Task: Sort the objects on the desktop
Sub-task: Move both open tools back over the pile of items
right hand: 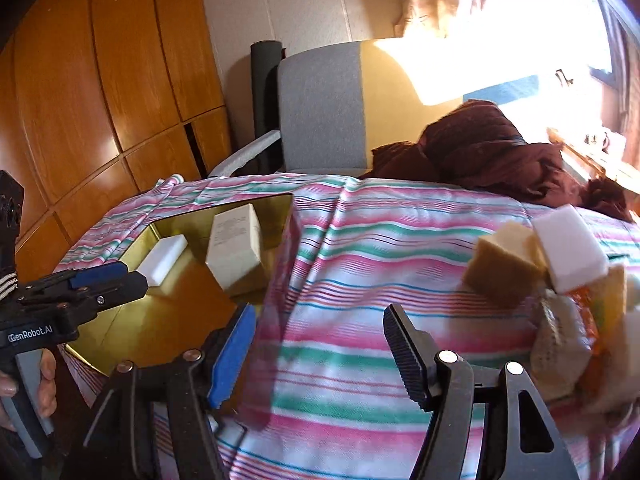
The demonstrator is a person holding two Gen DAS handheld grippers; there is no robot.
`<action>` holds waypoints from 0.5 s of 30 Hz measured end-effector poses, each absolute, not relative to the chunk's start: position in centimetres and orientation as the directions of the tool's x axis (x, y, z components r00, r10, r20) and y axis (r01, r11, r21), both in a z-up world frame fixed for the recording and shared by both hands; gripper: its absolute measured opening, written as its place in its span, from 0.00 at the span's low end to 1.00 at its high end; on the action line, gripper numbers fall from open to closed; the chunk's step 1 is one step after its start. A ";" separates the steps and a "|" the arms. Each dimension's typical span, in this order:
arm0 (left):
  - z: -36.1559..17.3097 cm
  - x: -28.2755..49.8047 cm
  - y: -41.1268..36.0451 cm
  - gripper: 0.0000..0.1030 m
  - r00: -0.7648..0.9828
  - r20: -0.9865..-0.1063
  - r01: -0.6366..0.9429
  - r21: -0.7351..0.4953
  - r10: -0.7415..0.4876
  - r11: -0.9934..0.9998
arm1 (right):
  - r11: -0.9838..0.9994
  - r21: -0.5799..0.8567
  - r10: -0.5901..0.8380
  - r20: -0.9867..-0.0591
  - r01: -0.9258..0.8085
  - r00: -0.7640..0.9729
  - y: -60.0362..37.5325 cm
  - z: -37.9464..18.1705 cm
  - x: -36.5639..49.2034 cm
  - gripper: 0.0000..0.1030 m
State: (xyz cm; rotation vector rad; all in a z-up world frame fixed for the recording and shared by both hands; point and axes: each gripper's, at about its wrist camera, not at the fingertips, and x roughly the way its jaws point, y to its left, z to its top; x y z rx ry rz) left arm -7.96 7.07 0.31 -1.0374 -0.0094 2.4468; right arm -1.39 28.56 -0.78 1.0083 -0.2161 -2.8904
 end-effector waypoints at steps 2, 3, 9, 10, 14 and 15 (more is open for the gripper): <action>0.2 -6.9 9.5 0.64 -0.569 -0.681 -0.475 -0.186 0.461 -0.860 | -0.987 0.160 -0.086 -0.612 -0.017 -0.786 30.4 -1.1 0.7 0.66; 0.0 -6.4 10.7 0.64 -0.553 -0.686 -0.496 -0.185 0.473 -0.848 | -0.987 0.159 -0.070 -0.611 -0.036 -0.788 31.3 -1.3 1.8 0.67; -0.6 -3.2 17.8 0.64 -0.459 -0.707 -0.628 -0.171 0.538 -0.759 | -0.978 0.142 0.037 -0.595 -0.150 -0.803 36.7 -2.3 8.0 0.69; -0.5 -2.7 19.0 0.64 -0.445 -0.708 -0.651 -0.163 0.548 -0.741 | -0.975 0.141 0.056 -0.593 -0.173 -0.803 37.7 -2.5 9.0 0.70; 0.4 -0.6 23.9 0.64 -0.388 -0.706 -0.749 -0.133 0.593 -0.649 | -0.951 0.151 0.130 -0.595 -0.269 -0.793 41.4 -3.1 11.7 0.71; 0.8 -0.2 25.1 0.64 -0.367 -0.702 -0.770 -0.138 0.610 -0.622 | -0.944 0.156 0.146 -0.592 -0.291 -0.793 42.3 -3.1 12.0 0.71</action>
